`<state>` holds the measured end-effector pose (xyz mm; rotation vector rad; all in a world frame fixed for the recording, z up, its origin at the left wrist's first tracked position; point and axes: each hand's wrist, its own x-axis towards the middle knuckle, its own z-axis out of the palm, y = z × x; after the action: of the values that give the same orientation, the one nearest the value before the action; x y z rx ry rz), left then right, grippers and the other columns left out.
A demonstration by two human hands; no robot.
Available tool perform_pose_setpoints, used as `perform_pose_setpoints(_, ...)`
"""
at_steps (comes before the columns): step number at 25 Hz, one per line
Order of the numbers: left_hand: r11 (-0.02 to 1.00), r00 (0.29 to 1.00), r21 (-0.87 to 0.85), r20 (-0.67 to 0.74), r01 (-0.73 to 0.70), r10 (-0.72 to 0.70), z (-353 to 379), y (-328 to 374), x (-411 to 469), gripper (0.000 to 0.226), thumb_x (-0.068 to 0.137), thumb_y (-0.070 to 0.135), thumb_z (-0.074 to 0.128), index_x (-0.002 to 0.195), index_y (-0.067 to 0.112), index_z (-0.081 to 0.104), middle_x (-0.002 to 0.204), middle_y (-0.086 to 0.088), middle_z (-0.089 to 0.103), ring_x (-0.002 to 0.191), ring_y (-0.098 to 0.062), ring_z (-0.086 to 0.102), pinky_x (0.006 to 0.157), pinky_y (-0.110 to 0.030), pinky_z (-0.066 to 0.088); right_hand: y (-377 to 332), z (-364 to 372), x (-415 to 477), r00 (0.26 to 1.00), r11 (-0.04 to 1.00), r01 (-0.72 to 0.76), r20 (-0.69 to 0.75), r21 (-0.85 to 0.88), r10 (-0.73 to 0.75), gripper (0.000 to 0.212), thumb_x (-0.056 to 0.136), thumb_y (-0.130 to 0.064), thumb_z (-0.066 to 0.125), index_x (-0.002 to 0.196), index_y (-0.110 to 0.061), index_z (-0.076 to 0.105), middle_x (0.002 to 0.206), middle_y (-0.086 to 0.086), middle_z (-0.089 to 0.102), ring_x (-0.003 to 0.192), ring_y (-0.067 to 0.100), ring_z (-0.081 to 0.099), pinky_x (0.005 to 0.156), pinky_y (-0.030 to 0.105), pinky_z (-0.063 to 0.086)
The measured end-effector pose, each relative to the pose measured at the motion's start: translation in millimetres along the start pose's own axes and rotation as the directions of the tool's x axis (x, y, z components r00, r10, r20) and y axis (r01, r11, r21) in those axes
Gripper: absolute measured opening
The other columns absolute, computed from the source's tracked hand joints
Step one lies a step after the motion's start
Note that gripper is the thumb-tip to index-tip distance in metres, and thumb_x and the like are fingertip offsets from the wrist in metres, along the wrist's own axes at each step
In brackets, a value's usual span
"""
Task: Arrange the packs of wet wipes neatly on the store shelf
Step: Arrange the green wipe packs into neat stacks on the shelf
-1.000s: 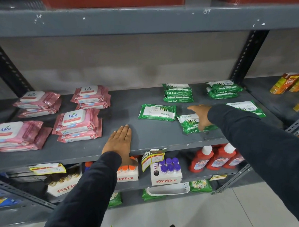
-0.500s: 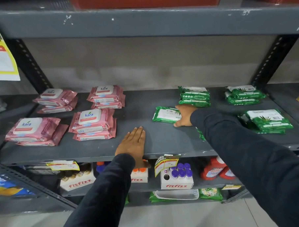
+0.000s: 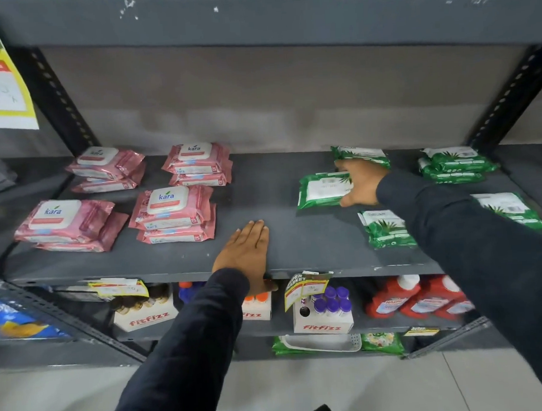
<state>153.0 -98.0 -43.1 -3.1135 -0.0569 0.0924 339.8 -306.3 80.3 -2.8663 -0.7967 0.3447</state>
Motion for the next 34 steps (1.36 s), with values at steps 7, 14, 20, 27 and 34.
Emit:
perform_pose_setpoints(7, 1.0, 1.0, -0.004, 0.015, 0.008, -0.008, -2.4, 2.3, -1.6, 0.122, 0.069, 0.072, 0.06, 0.149, 0.007, -0.005, 0.16, -0.011, -0.007, 0.145, -0.026, -0.007, 0.118, -0.04, 0.001, 76.5, -18.6, -70.1, 0.995, 0.994, -0.102, 0.014, 0.028, 0.101, 0.095, 0.067, -0.018, 0.084, 0.148, -0.023, 0.035, 0.151, 0.003, 0.041, 0.133, 0.025, 0.044, 0.106, 0.027, 0.034)
perform_pose_setpoints(14, 1.0, 0.999, 0.024, 0.028, 0.014, -0.015, -1.6, 4.8, -3.0, 0.124, 0.069, 0.073, 0.06, 0.15, 0.009, -0.009, 0.16, -0.01, -0.011, 0.145, -0.025, -0.007, 0.118, -0.039, 0.0, 102.3, 14.8, -84.5, 0.987, 0.989, -0.14, 0.076, -0.046, 0.144, 0.095, 0.072, -0.026, 0.082, 0.151, -0.022, 0.029, 0.158, 0.006, 0.027, 0.141, 0.025, 0.034, 0.111, 0.028, 0.03)
perform_pose_setpoints(20, 0.999, 1.0, 0.033, 0.012, 0.016, -0.017, -1.5, 6.0, -2.9, 0.123, 0.07, 0.072, 0.06, 0.15, 0.009, -0.007, 0.16, -0.01, -0.009, 0.145, -0.025, -0.006, 0.118, -0.039, 0.002, 91.4, 4.6, -86.8, 0.993, 0.994, -0.111, 0.04, 0.017, 0.11, 0.112, 0.069, -0.038, 0.083, 0.155, -0.021, 0.014, 0.162, 0.002, 0.014, 0.148, 0.022, 0.017, 0.119, 0.034, 0.021)
perform_pose_setpoints(27, 0.998, 1.0, 0.066, 0.008, 0.024, -0.025, -1.6, 7.0, -2.0, 0.122, 0.071, 0.074, 0.058, 0.149, 0.009, -0.008, 0.16, -0.008, -0.009, 0.145, -0.024, -0.006, 0.118, -0.038, 0.001, 48.4, -7.4, -69.4, 0.962, 0.906, -0.08, 0.207, -0.416, 0.18, 0.097, 0.067, -0.042, 0.08, 0.149, -0.021, 0.033, 0.152, 0.005, 0.037, 0.139, 0.03, 0.031, 0.109, 0.043, 0.038)
perform_pose_setpoints(34, 0.997, 1.0, 0.07, -0.004, 0.029, -0.029, -0.6, 6.3, -2.0, 0.12, 0.072, 0.074, 0.058, 0.149, 0.011, -0.008, 0.16, -0.007, -0.009, 0.146, -0.023, -0.006, 0.117, -0.038, 0.0, 29.0, -4.5, -56.3, 0.936, 0.808, -0.054, 0.251, -0.587, 0.245, 0.078, 0.069, -0.033, 0.082, 0.136, -0.019, 0.046, 0.136, 0.005, 0.048, 0.128, 0.03, 0.041, 0.093, 0.038, 0.045)
